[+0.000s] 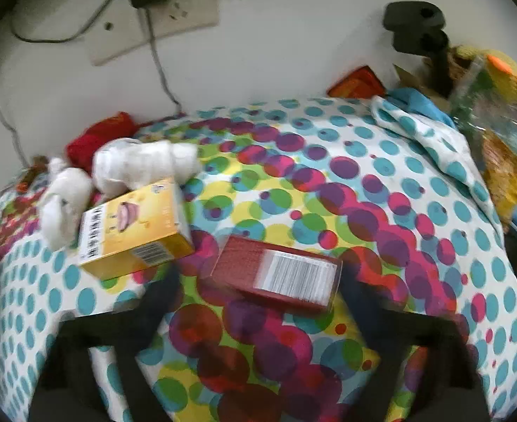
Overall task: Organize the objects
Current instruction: 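Grasp the dark red barcode box on the table with the right gripper, then carry the dark red box to the red tray and open the right gripper, then reach the left gripper to the white rolled cloth and grasp it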
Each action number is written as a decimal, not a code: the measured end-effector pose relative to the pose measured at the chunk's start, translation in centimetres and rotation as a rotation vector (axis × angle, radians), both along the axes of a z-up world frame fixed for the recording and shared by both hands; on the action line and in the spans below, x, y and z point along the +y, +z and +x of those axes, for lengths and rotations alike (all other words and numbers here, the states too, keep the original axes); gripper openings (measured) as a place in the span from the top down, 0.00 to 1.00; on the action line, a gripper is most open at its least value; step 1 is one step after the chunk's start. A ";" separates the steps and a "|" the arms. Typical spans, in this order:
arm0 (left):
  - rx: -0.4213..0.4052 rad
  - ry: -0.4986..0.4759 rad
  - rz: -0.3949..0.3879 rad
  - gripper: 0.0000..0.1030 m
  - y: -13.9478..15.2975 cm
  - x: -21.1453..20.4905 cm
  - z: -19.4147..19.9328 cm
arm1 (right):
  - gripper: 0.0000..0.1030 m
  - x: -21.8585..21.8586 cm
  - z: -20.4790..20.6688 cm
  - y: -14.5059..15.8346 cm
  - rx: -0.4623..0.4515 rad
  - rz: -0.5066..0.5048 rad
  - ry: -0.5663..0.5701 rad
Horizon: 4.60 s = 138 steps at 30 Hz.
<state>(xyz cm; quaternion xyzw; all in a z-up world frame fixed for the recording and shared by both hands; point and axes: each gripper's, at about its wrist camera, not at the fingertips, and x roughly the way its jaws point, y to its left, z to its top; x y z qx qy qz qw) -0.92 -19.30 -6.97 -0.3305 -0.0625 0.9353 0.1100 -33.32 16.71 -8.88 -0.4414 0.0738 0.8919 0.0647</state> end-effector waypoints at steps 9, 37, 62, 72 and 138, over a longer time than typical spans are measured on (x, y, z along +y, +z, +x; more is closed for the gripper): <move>-0.005 0.017 0.012 0.28 -0.1 -0.3 0.3 | 0.38 0.7 2.2 0.4 0.068 -0.010 -0.048; -0.015 0.105 0.019 0.28 0.6 -2.1 3.1 | 0.38 -8.8 8.1 9.8 0.172 0.210 0.113; -0.048 0.215 0.099 0.28 0.2 -6.4 3.3 | 0.38 -28.0 10.1 10.5 0.186 0.263 0.410; -0.092 0.278 0.143 0.28 -0.7 -8.0 2.9 | 0.37 -36.3 12.6 10.6 0.204 0.273 0.602; -0.098 0.231 0.094 0.28 -1.3 -6.1 2.3 | 0.00 -19.2 8.3 5.2 0.170 0.278 0.269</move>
